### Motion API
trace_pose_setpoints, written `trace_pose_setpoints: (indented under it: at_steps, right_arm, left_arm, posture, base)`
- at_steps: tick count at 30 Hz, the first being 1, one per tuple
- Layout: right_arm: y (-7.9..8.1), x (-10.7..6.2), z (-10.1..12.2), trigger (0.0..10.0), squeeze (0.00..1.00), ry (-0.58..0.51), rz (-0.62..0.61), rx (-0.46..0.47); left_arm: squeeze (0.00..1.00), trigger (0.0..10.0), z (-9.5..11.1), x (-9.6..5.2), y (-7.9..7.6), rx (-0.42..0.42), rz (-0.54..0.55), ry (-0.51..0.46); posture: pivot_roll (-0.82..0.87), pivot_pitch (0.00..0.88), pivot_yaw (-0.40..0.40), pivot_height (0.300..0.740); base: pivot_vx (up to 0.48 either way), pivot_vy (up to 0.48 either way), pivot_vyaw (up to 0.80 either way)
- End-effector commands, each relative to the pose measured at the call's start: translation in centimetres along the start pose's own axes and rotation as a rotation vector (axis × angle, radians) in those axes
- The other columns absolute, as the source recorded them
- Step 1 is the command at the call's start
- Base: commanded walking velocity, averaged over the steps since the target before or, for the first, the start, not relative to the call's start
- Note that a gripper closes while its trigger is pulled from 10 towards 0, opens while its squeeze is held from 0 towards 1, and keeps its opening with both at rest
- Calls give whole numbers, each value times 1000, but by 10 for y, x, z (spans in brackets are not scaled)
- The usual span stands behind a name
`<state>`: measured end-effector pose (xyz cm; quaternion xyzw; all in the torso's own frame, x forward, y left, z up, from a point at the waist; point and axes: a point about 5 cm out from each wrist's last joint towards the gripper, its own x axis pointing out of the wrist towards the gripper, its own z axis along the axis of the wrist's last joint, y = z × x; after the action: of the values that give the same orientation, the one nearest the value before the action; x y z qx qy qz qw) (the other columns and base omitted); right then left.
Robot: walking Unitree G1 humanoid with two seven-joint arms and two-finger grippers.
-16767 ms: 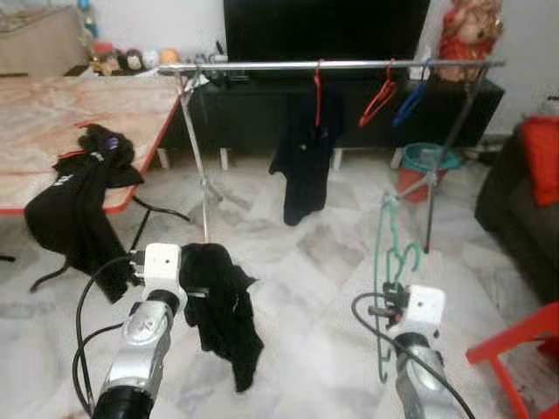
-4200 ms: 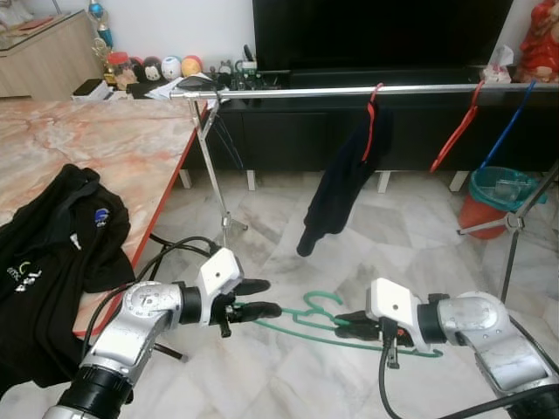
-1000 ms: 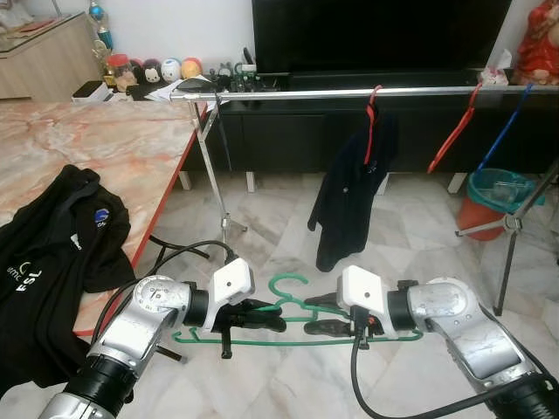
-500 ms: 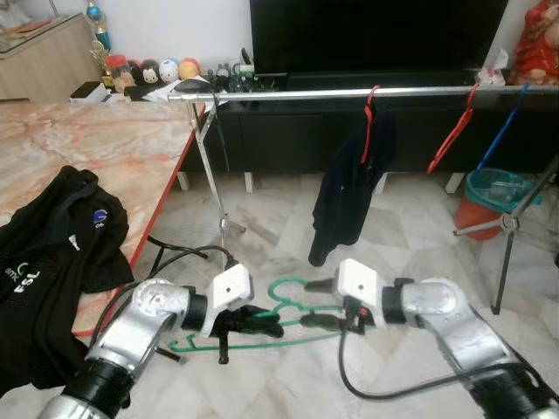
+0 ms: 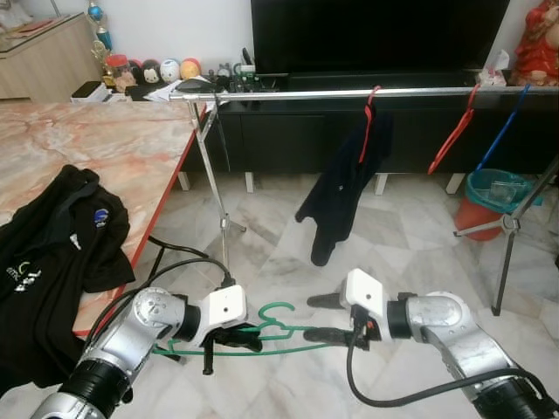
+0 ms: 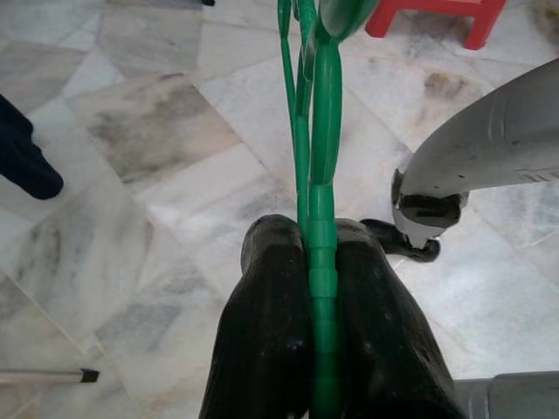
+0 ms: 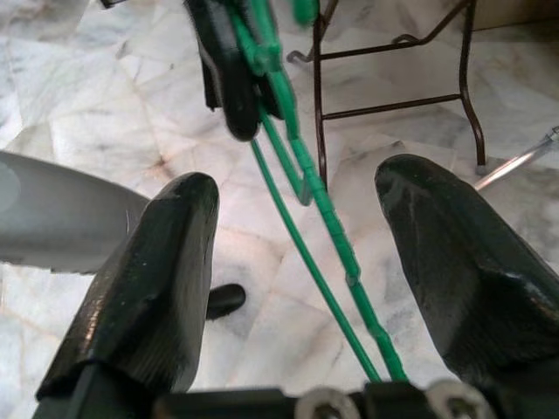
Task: Hang hanger
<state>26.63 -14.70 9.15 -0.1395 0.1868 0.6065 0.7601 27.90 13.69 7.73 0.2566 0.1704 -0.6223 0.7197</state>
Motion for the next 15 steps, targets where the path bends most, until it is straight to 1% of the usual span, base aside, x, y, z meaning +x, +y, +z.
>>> trace_pose_setpoints:
  at_steps: [1,2,5,7,8,9,10,11,12,13,14,15]
  right_arm:
    - [1,-2,3,10000,1000,10,14,-32]
    - [-1,-2,2,10000,1000,18,-3,-34]
    - [-12,-3,-1,10000,1000,41,-108,-37]
    - [-15,-3,-2,10000,1000,49,-133,-41]
    - [-19,-3,-5,10000,1000,65,-181,-42]
    - [-26,-4,-10,10000,0,92,-259,-33]
    - [-26,-4,-10,10000,0,92,-259,-33]
    - [-34,-5,-17,10000,0,121,-356,-13]
    - [-43,-7,-25,10000,0,143,-487,38]
    - [-48,-8,-31,10000,0,158,-568,74]
    - [-53,-11,-42,10000,0,171,-686,161]
    - [-55,-12,-49,10000,0,182,-755,220]
  left_arm:
    - [0,0,1,-4,6,20,28,0]
    - [0,0,1,-3,7,23,34,3]
    - [0,0,-7,-2,12,31,105,53]
    - [0,0,-9,-1,13,30,122,66]
    - [0,4392,-13,0,14,27,148,89]
    - [0,10000,-20,2,15,7,190,123]
    - [0,10000,-20,2,15,7,190,123]
    - [0,10000,-29,3,15,-36,239,161]
    - [0,10000,-41,4,14,-89,296,200]
    - [0,10000,-48,5,12,-123,331,224]
    - [0,10000,-58,6,9,-176,381,249]
    - [0,10000,-63,6,7,-207,411,265]
  posture:
    - [25,0,43,740]
    - [25,0,43,740]
    - [25,0,42,740]
    - [27,0,42,740]
    - [28,0,42,740]
    - [27,0,42,740]
    - [27,0,42,740]
    - [25,0,42,740]
    - [24,0,42,740]
    - [24,0,42,740]
    - [22,0,42,740]
    - [22,0,42,740]
  base:
    - [0,0,0]
    - [0,0,0]
    - [0,0,0]
    - [0,0,0]
    - [0,0,0]
    - [0,0,0]
    - [0,0,0]
    - [0,0,0]
    - [0,0,0]
    - [0,0,0]
    - [0,0,0]
    - [0,0,0]
